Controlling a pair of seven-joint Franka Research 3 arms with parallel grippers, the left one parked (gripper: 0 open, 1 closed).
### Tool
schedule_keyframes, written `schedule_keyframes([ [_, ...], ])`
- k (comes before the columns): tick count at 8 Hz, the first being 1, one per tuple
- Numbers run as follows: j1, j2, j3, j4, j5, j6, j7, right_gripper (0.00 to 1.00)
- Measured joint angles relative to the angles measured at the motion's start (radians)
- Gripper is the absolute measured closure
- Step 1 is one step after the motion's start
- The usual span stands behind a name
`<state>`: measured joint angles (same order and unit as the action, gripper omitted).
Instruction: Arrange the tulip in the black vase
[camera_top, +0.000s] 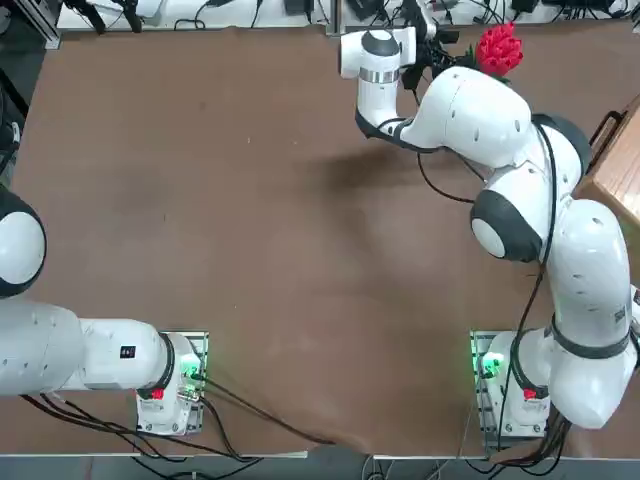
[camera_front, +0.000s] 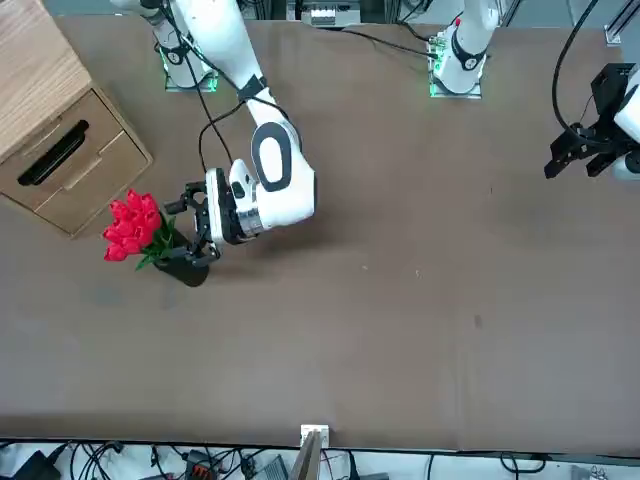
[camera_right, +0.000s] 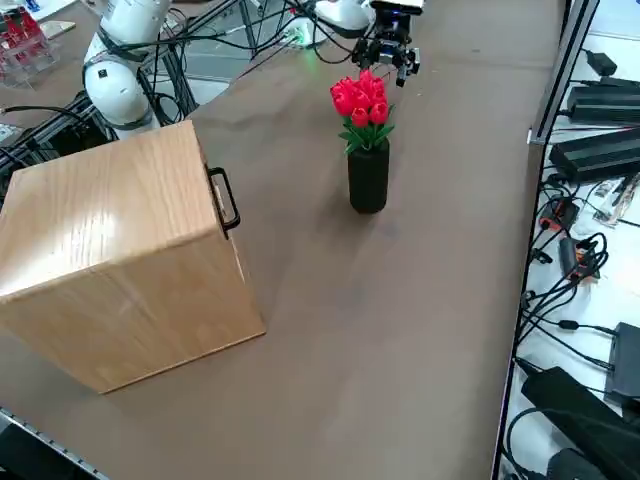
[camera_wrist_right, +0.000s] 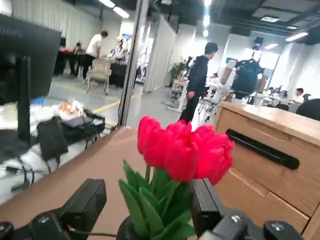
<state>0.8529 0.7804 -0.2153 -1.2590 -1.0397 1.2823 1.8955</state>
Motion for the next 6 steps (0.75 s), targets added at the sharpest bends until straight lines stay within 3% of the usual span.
schedule_keyframes([
  [6,-0.024,-0.065,-0.013,0.176,0.219,0.082,-0.561,0.00],
])
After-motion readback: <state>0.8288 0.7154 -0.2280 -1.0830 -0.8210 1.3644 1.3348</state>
